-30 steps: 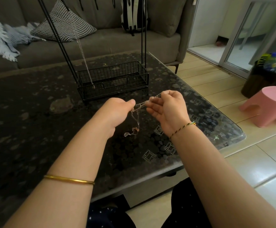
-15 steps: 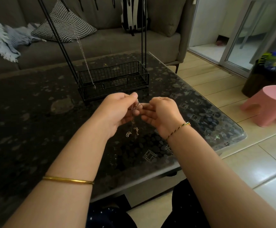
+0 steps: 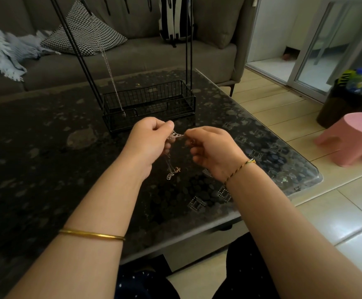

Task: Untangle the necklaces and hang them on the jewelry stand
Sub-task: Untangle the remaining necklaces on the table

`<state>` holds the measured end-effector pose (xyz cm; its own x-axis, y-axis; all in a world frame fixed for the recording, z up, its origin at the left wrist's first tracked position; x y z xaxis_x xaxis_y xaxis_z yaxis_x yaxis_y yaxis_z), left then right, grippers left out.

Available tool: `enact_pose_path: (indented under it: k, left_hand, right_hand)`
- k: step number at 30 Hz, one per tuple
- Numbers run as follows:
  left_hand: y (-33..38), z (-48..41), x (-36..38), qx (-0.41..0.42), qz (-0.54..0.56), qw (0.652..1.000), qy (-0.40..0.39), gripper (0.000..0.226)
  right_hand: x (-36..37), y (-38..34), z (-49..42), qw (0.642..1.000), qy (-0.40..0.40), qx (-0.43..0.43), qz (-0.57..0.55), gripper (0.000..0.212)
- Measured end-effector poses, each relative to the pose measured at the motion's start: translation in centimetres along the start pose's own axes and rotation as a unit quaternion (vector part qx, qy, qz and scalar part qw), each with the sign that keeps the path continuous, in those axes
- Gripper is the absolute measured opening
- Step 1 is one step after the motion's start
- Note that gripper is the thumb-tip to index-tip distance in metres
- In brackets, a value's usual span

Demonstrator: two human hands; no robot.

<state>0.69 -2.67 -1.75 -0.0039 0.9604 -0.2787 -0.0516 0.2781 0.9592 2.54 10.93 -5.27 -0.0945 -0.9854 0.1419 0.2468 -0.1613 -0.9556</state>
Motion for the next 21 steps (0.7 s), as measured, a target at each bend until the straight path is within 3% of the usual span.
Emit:
enact_pose_path:
  k: [4,16,21]
  left_hand:
    - [-0.1,-0.1,0.3,-0.001,-0.010,1.000,-0.005,0.015]
    - [-0.7,0.2,2.2,-0.038,-0.017,0.995,-0.091,0.022]
    - [-1.0,0.6,3.2,-0.078,0.022,0.990,-0.118,0.026]
  right_hand:
    - [-1.0,-0.8,-0.1,0.998,0.047,-0.048,0.015,0.015]
    - [-2.8,-0.9,0.1,0.980,0.134,-0.055,-0.138,0.014]
    - [-2.2,0.0,-0.1,0.966,0.116,-0.020,-0.229,0.015]
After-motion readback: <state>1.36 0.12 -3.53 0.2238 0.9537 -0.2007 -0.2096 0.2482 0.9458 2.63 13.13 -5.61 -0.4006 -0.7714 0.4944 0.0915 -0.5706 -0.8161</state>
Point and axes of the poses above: each hand's wrist, its own z-axis away from the middle knuckle, its own x-axis out of the palm, y = z × x, the point moved 10 cm from there along -z, towards the middle knuckle, and after that the axes turned 1 degree about -y, right-handed, at the moved point
